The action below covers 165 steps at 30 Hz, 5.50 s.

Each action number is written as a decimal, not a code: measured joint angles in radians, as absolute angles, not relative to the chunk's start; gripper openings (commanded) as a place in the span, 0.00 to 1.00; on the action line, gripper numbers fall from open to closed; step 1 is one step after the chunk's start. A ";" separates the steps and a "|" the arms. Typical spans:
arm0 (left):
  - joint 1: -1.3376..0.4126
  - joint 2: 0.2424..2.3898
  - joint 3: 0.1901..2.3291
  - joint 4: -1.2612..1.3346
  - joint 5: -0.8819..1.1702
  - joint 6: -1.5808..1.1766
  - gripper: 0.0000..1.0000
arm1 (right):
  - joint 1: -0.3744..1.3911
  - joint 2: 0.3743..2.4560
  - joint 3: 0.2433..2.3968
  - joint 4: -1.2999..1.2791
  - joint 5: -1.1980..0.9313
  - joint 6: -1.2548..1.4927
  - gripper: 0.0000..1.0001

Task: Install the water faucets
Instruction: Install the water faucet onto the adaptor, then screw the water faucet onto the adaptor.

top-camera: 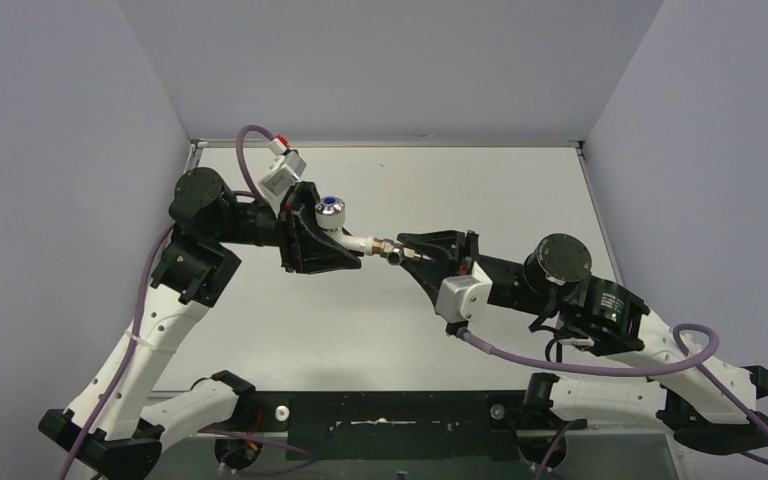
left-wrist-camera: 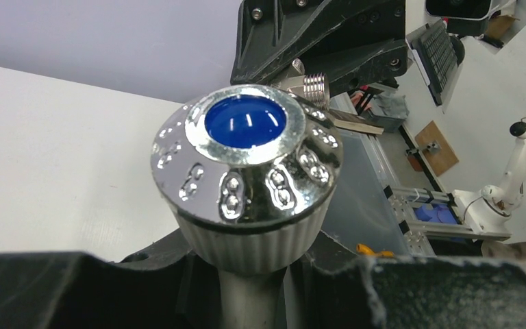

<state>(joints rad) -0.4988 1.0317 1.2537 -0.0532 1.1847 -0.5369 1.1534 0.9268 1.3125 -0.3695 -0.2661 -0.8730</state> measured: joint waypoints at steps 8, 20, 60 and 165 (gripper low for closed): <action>-0.501 1.037 1.254 -0.051 1.188 -0.542 0.00 | 1.107 0.914 1.273 -0.307 -0.332 -0.728 0.00; -0.505 1.042 1.258 -0.056 1.195 -0.515 0.00 | 1.047 0.917 1.273 -0.292 -0.409 -0.499 0.00; -0.502 1.057 1.351 -0.217 1.202 -0.241 0.00 | 0.967 0.927 1.228 -0.159 -0.426 0.397 0.00; -0.508 1.100 1.509 -0.529 1.126 0.269 0.00 | 0.897 0.884 1.101 0.016 -0.385 0.934 0.35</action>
<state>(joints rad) -0.5083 1.1004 1.5089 -0.5289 1.1259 0.2691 0.8967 0.8841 1.1011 0.0162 -0.3851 0.9340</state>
